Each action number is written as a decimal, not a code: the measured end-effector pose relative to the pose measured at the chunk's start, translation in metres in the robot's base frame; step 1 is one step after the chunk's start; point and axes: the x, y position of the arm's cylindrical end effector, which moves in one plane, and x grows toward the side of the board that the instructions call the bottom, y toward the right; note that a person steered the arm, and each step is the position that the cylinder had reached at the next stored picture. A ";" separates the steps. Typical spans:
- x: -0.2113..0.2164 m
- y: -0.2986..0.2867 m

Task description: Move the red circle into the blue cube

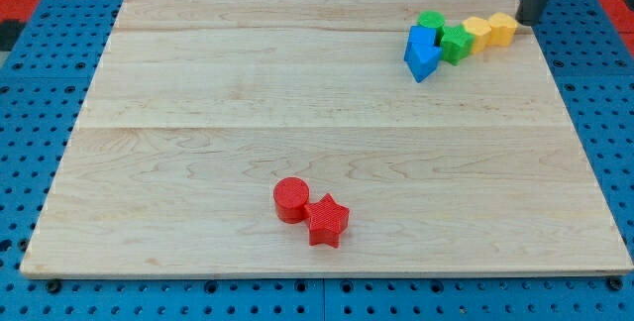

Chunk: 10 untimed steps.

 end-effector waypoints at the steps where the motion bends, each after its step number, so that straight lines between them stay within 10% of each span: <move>1: 0.017 0.038; 5: 0.148 -0.077; 10: 0.164 -0.275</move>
